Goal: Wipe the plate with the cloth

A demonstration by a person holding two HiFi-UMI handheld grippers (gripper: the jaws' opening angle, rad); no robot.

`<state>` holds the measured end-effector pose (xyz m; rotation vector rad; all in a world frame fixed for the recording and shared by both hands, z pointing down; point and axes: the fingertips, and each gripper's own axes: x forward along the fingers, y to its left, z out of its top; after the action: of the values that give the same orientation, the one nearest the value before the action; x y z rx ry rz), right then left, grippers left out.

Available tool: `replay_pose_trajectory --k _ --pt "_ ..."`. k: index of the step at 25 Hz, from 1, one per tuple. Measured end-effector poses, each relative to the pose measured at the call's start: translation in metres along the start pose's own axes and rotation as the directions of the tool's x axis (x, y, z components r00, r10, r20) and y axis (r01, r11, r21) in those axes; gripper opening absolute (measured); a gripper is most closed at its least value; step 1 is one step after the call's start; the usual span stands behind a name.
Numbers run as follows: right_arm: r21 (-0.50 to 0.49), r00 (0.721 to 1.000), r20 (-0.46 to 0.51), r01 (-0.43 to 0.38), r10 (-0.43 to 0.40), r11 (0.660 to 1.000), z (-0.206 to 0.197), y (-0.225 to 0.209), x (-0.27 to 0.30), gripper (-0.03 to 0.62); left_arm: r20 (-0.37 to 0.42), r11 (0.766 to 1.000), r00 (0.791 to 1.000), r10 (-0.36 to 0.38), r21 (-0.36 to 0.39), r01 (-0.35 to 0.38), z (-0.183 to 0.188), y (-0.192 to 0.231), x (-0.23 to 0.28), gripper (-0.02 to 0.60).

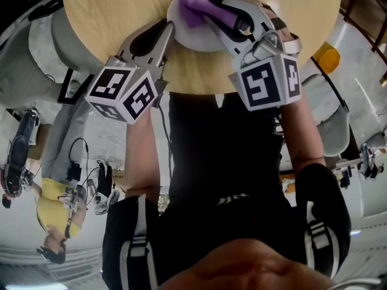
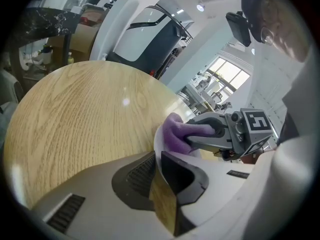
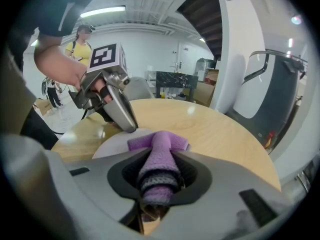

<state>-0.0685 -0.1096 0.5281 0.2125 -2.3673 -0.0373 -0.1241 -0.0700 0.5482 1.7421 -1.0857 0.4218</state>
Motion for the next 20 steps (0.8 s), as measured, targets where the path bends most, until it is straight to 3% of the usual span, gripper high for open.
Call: replay_pose_trajectory --k 9,13,17,20 --pt "0.042 0.992 -0.095 0.083 -0.078 0.996 -0.047 -0.021 -0.045 0.097 -0.003 1.0 1.0 0.0 0.003 0.0 -0.005 -0.005 0.006 0.038" --pt "0.066 0.992 -0.059 0.118 -0.114 0.991 -0.027 -0.02 -0.049 0.097 -0.001 1.0 1.0 -0.002 0.005 0.002 -0.005 -0.01 0.006 0.039" --pt "0.085 0.998 0.05 0.04 -0.044 0.996 0.01 0.003 -0.022 0.097 -0.002 1.0 1.0 -0.001 0.009 0.001 -0.005 -0.013 0.008 0.04" --pt "0.034 0.999 0.049 -0.009 0.007 0.999 0.018 0.019 0.004 0.097 -0.001 1.0 1.0 0.003 0.009 -0.003 -0.003 -0.01 0.007 0.038"
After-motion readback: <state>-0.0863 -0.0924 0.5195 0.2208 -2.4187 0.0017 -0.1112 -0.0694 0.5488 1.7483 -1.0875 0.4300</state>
